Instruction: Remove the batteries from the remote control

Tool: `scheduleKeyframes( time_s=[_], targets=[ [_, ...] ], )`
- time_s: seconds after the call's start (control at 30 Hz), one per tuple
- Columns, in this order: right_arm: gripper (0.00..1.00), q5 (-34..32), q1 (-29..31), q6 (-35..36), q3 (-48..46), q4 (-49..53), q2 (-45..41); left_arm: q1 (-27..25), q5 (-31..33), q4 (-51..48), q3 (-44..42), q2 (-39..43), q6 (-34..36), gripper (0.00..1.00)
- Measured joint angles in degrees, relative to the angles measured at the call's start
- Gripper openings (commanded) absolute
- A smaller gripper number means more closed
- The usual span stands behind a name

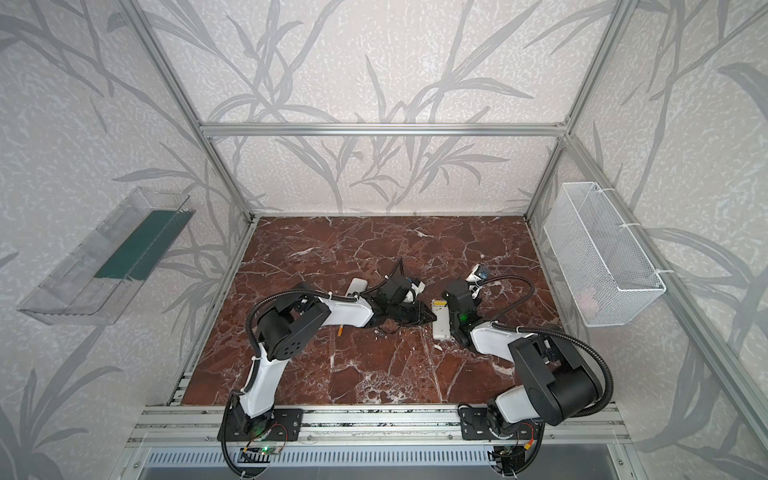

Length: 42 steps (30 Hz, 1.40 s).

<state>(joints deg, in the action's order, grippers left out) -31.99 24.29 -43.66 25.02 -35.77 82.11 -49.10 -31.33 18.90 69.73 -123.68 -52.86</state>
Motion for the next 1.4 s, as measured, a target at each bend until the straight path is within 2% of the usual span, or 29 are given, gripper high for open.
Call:
scheduleKeyframes(
  time_s=[0.17,0.37,0.6,0.9,1.13,1.4],
  targets=[
    [0.00,0.92,-0.02,-2.21,-1.07,2.58,-2.80,0.13,-0.39,0.09,0.04,-0.11,-0.33,0.23],
    [0.00,2.01,-0.02,-1.20,-0.59,7.39,-5.77,0.13,-0.42,0.20,0.04,-0.11,-0.33,0.23],
    [0.00,5.16,-1.90,4.04,6.91,14.75,-8.52,0.13,-0.28,0.33,0.04,-0.13,-0.09,0.23],
    [0.00,5.92,-2.93,13.07,14.71,18.08,-8.74,0.15,-0.11,-0.28,0.33,-0.04,1.44,0.24],
    [0.00,3.78,-3.85,16.24,14.71,21.73,-5.22,0.76,1.16,-3.41,0.85,1.03,4.50,0.24],
    [0.00,2.16,-4.96,18.75,16.22,24.59,2.60,2.58,4.39,-8.59,0.83,4.44,8.61,0.24]
  ],
)
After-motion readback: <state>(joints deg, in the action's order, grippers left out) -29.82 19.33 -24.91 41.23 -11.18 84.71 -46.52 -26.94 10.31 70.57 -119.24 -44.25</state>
